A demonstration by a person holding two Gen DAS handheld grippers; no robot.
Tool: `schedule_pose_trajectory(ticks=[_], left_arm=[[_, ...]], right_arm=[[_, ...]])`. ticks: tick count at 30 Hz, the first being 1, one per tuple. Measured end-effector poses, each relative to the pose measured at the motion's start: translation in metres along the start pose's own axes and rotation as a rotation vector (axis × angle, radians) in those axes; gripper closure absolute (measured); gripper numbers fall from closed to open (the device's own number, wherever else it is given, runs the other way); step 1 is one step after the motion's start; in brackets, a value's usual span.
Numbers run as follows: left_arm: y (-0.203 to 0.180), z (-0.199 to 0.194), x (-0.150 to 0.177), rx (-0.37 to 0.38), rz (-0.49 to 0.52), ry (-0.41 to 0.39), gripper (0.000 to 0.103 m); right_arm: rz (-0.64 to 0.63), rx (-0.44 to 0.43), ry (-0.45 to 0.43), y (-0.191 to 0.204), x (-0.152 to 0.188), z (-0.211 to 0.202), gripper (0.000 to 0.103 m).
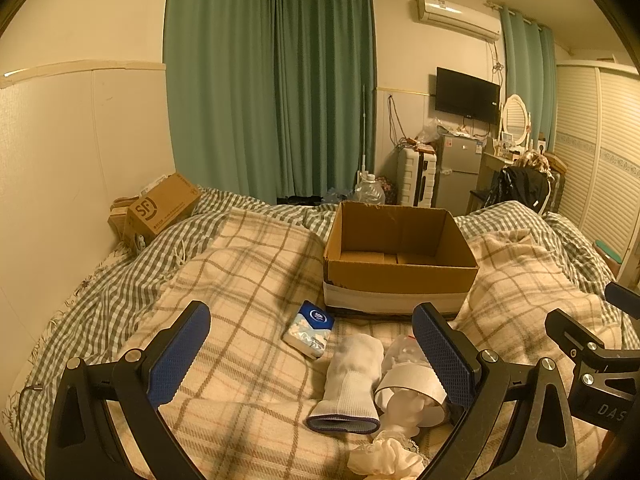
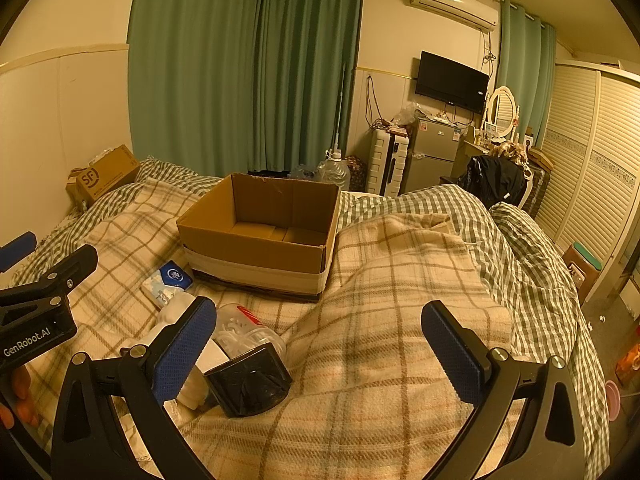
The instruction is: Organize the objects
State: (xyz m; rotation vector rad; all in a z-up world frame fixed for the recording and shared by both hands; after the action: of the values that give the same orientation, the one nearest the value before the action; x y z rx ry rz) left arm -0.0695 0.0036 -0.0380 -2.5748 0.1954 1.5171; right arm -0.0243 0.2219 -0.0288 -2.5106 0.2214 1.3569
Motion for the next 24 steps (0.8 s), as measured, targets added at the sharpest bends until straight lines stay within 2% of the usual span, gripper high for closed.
schedule_pose_trajectory(ticks=[24], left_arm=[[-0.006,-0.009,0.004,0.023,-0.002,-0.001,0.0]], right_arm=[[-0.009,-0.021,-0.004,0.002,-0.002,-0.014,0.0]])
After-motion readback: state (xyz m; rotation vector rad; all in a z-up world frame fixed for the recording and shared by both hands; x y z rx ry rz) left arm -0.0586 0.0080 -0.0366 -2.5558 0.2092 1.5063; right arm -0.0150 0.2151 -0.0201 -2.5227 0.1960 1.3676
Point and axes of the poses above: each gripper's, at about its wrist camera, not at the fingertips, and z roughly the way its jaws point, y to its left, x to its underside, the point moved 8 cm from there along z, roughly the way its jaws point, and after that the axes turned 8 degrees about x, right-handed, at the moved point
